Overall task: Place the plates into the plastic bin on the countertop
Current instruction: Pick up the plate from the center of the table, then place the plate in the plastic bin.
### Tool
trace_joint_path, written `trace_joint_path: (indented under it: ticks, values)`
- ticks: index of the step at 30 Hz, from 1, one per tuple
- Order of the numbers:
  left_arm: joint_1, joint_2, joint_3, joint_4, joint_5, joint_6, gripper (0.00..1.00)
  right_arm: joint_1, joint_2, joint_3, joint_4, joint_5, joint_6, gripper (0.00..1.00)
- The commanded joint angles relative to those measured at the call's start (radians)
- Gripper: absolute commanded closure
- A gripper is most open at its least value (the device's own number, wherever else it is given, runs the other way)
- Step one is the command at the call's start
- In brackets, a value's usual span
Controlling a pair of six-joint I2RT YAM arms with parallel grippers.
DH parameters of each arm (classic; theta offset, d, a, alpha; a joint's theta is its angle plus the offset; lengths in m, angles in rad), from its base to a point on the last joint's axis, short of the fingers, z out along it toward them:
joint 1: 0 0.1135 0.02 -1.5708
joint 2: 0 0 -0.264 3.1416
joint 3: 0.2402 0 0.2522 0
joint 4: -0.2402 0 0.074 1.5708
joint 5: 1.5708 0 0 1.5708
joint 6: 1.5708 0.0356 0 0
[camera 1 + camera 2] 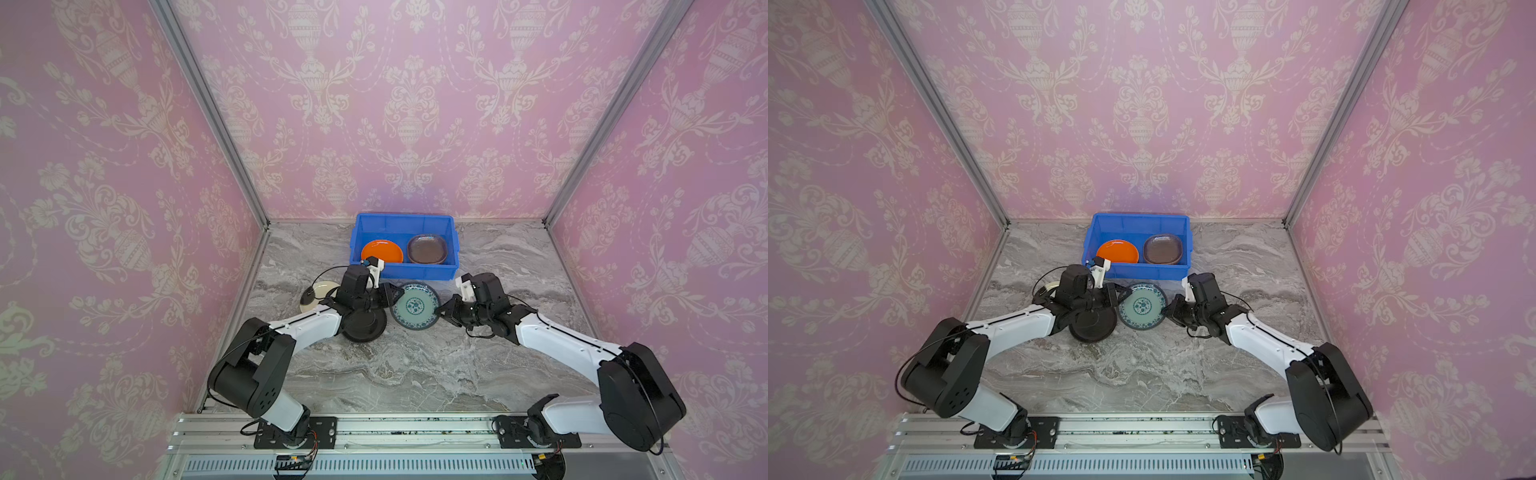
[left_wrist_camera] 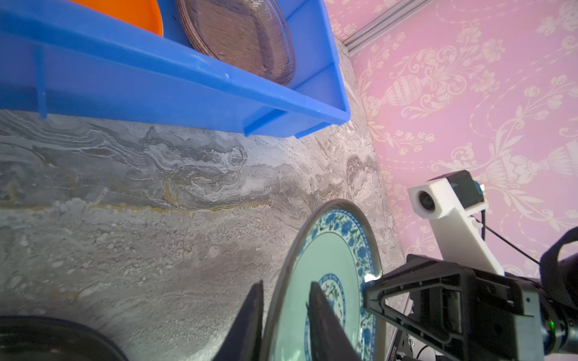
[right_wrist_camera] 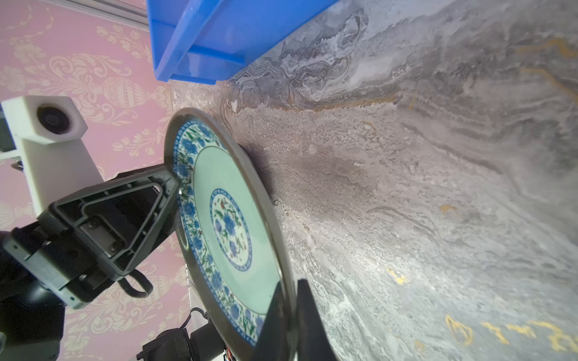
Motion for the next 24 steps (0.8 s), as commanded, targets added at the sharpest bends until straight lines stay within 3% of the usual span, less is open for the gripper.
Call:
trace_joint_path:
  ticks: [1,10,12,16,18,20,24]
  values:
    - [0.001,0.005,-0.007,0.042,0.049,-0.013,0.79,-0.005,-0.019,0.022,0.041,-0.028,0.002,1.0]
    - [0.004,0.03,-0.009,0.085,0.078,-0.05,1.0,-0.014,-0.02,0.029,0.097,-0.036,0.02,1.0]
    - [0.005,0.03,-0.013,0.095,0.08,-0.059,1.0,-0.015,-0.021,0.027,0.118,-0.042,0.027,1.0]
    - [0.011,0.023,-0.019,0.135,0.089,-0.089,1.0,-0.023,-0.011,0.023,0.168,-0.058,0.053,0.74]
    - [0.014,0.023,-0.017,0.156,0.098,-0.105,1.0,-0.026,-0.004,0.019,0.198,-0.064,0.07,0.71]
    - [0.016,0.025,-0.018,0.172,0.105,-0.119,1.0,-0.031,0.006,0.017,0.23,-0.074,0.085,0.72]
    - [0.025,0.022,-0.023,0.175,0.1,-0.124,1.0,-0.033,0.017,0.029,0.245,-0.081,0.093,0.93]
